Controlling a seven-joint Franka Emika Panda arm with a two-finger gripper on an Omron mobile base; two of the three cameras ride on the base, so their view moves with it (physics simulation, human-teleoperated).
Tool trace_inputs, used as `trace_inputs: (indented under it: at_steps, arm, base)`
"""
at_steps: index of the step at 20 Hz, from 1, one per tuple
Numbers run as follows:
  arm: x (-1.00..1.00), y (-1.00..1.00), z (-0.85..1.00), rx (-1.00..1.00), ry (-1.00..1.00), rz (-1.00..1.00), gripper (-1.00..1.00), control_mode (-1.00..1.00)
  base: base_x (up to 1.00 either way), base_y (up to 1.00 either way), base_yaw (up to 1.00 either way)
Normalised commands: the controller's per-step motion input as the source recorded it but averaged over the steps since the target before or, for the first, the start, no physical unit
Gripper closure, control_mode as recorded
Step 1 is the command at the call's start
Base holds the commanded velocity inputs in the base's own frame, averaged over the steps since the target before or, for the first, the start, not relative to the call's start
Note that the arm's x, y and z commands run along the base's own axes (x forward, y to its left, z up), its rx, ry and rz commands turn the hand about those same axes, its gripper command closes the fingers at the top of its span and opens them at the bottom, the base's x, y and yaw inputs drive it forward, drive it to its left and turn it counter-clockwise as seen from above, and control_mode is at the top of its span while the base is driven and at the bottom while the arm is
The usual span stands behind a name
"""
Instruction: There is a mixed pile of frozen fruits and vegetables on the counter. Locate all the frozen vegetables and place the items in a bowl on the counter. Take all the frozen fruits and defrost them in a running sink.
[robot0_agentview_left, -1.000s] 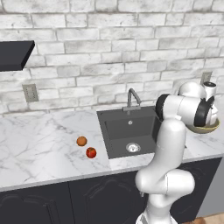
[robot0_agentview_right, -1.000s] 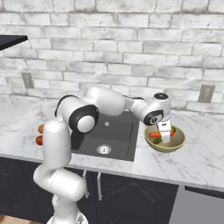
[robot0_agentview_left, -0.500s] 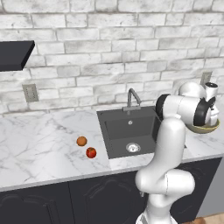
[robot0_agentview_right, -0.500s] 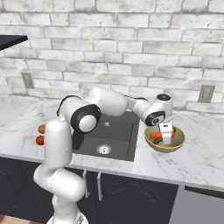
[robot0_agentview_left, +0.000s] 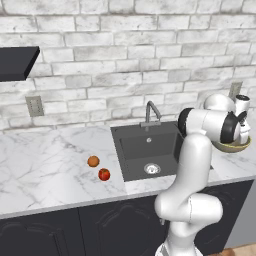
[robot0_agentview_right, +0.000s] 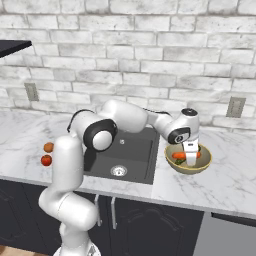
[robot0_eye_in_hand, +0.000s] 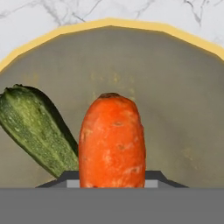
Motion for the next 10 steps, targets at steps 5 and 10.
trace_inputs:
  at_steps: [5,10]
  arm:
    - [0.10,-0.03,0.00,0.02,0.01,-0.04,1.00,-1.00]
    - [0.06,-0.04,0.00,0.02,0.01,-0.05,1.00,-1.00]
  base:
    - [0.00,0.00,0.00]
    - [0.00,0.00,0.00]
